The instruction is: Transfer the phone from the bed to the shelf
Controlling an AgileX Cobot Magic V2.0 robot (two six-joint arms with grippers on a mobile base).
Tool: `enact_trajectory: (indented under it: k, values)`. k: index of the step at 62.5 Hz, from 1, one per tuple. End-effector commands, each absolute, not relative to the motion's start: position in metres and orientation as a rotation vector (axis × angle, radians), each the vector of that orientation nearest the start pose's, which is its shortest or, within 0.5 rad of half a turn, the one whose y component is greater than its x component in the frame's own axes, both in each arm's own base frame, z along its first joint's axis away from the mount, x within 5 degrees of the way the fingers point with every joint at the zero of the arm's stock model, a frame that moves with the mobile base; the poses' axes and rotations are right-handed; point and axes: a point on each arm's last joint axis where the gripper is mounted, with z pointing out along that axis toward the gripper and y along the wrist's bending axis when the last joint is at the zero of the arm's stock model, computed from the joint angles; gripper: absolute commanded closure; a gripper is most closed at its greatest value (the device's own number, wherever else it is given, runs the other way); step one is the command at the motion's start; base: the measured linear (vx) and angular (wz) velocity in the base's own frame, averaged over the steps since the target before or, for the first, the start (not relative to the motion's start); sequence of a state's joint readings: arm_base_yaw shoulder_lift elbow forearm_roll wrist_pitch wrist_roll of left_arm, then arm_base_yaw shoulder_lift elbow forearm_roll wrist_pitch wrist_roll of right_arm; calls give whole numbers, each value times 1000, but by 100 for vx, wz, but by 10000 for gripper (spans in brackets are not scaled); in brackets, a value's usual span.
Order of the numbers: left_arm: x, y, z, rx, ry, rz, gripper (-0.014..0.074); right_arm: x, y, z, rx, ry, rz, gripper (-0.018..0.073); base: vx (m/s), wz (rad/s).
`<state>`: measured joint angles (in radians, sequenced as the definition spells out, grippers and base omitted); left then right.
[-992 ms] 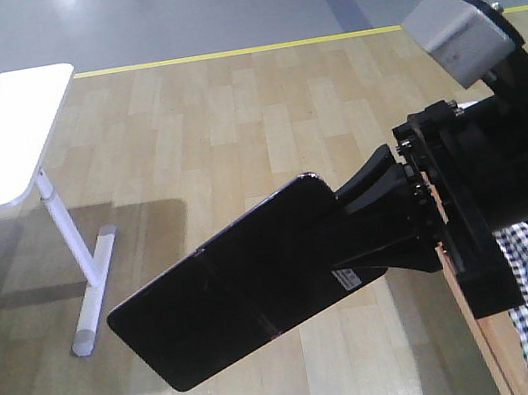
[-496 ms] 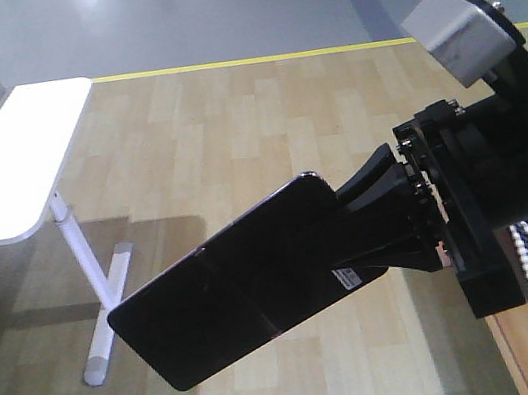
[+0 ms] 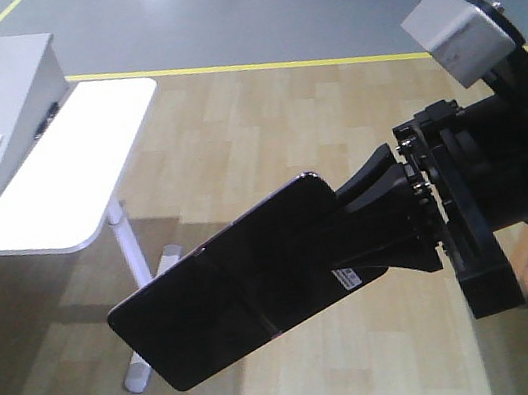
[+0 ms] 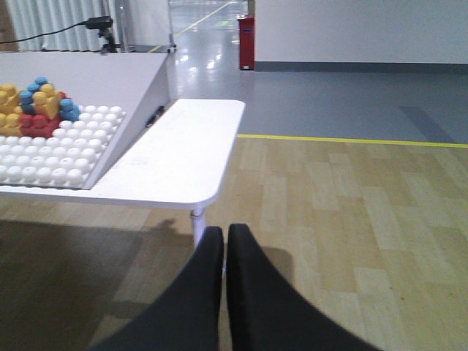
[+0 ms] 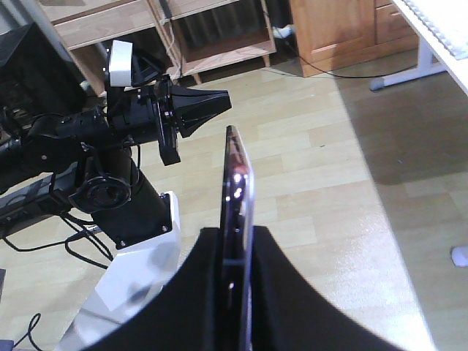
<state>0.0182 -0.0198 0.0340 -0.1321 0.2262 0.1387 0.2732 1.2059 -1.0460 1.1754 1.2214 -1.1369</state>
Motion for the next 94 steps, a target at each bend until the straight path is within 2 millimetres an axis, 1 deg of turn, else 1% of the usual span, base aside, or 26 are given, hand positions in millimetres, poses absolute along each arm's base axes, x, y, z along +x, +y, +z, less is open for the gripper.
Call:
enact_trajectory:
  k: [1,94]
  values:
    - [56,-1,189,2,1650,-7,596,175,135,388,-1170,1736,1273,564,19,30]
    - [56,-1,189,2,1650,-7,596,175,135,388,-1170,1736,1273,564,16,36]
